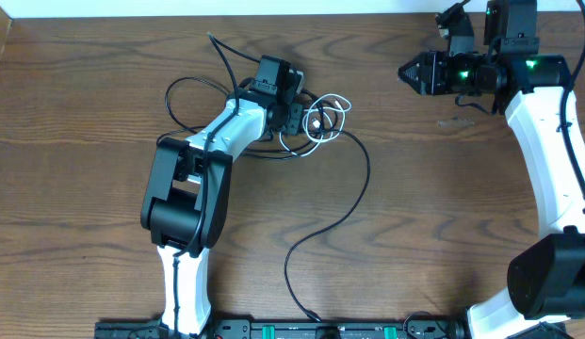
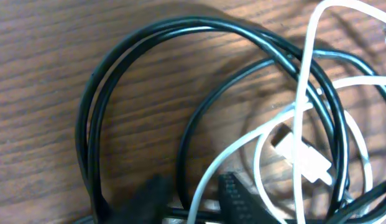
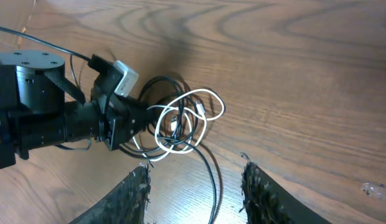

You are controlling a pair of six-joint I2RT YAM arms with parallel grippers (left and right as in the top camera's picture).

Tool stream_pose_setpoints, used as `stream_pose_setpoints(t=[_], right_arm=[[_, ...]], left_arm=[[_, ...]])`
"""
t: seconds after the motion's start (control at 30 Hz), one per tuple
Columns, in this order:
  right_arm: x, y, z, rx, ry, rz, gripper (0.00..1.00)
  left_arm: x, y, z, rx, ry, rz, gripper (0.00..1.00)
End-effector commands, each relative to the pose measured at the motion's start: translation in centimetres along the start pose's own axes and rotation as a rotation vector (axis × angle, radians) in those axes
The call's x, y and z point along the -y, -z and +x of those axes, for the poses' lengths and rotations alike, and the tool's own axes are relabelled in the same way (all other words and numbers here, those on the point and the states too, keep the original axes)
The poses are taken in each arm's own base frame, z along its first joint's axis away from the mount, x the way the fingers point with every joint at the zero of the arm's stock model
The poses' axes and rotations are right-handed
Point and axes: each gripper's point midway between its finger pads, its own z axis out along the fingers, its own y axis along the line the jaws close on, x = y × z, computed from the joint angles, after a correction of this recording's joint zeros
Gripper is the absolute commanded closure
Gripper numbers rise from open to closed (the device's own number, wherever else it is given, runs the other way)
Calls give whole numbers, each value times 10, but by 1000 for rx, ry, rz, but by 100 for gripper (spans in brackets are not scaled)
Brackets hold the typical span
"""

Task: Untangle cables
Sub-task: 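Grasp the cable bundle with the left gripper and lift it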

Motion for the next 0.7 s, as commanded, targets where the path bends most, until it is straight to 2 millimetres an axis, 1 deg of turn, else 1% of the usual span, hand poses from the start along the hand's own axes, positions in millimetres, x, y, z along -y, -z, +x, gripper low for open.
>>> stream_pose_setpoints(t=[0.0,0.07,0.13,0.17,0.2,0.3,0.33,0.37,0.43,0.53,0.67], right_arm=[[-2,-3,-1,-2,14,-4,55],[-2,-3,-1,-3,14,-4,55],[-2,-3,-1,-4,14,-4,54],[-2,-3,-1,-3,14,-4,54],[-2,-3,-1,-3,14,-4,54],[-3,-4,-1,-4,16,-6,55],[-5,-4,0,-6,18,-9,55],[-6,-5,0,-7,20,-13,54],[-9,-6,1,-9,25,-17,54],[-15,-9,1,-13,37,-27,54],[-25,-13,4,-23,54,-41,54]], left_arm=[[-2,-3,3,-12,-2,-10,86],[0,6,-4,8,1,-7,92],[3,24,-15,34,7,-6,92],[8,48,-27,68,23,-3,92],[10,62,-34,89,31,-1,92],[22,112,-53,171,57,32,92],[29,132,-59,204,61,57,92],[34,144,-62,224,63,78,92],[47,182,-71,290,65,128,92],[59,223,-78,361,79,174,92],[66,273,-84,461,117,200,92]])
